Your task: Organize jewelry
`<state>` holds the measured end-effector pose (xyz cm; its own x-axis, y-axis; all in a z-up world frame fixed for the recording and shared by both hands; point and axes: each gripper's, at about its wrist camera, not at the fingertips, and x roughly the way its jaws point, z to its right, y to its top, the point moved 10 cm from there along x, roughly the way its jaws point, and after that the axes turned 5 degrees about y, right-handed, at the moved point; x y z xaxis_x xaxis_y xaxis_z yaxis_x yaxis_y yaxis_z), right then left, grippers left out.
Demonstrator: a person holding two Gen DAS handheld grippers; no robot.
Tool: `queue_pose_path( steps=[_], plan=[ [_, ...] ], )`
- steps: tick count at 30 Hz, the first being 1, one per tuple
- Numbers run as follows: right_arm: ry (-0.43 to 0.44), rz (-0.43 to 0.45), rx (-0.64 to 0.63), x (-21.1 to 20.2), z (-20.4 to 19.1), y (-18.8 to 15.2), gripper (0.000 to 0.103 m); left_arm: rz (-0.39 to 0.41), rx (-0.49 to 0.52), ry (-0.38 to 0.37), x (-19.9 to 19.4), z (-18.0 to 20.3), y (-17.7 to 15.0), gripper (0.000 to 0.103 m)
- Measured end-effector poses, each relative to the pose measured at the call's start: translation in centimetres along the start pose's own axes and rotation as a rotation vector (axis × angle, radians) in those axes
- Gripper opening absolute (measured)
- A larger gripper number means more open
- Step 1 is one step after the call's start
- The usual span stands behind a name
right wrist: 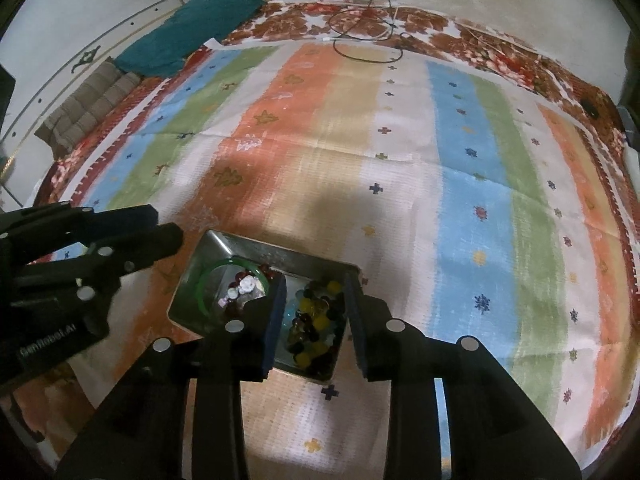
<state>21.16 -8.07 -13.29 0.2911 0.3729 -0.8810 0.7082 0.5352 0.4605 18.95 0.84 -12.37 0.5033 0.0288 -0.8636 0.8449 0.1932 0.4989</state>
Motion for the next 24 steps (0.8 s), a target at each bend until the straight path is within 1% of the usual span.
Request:
queue_pose_path(
  steps=[10,14,16,18,20,22,24],
  plan=[
    [0.017,0.049,0.018,-2.6,0.0,-0.9,0.040,0.024,-0.011,-0.012,-1.8,-0.1,-1.6,0.035],
    [0.026,0.071,0.030,-3.6,0.1,-1.3,0.043,0.038,-0.008,-0.016,-2.6,0.0,-2.2,0.042],
    [0.031,0.081,0.033,-4.1,0.1,-1.6,0.046,0.044,-0.004,-0.018,-2.9,0.2,-2.5,0.043],
    [0.035,0.088,0.030,-4.5,0.0,-1.8,0.048,0.049,-0.003,-0.026,-3.2,0.3,-3.0,0.046],
    [0.025,0.098,0.020,-4.9,-0.1,-2.2,0.051,0.051,-0.006,-0.048,-3.6,0.4,-3.2,0.054],
    [-0.003,0.106,-0.002,-5.2,-0.1,-2.4,0.054,0.060,-0.004,-0.049,-4.0,0.4,-3.5,0.056],
    [0.013,0.104,0.007,-5.3,-0.2,-2.7,0.054,0.066,-0.005,-0.046,-4.3,0.3,-3.7,0.058]
  ],
)
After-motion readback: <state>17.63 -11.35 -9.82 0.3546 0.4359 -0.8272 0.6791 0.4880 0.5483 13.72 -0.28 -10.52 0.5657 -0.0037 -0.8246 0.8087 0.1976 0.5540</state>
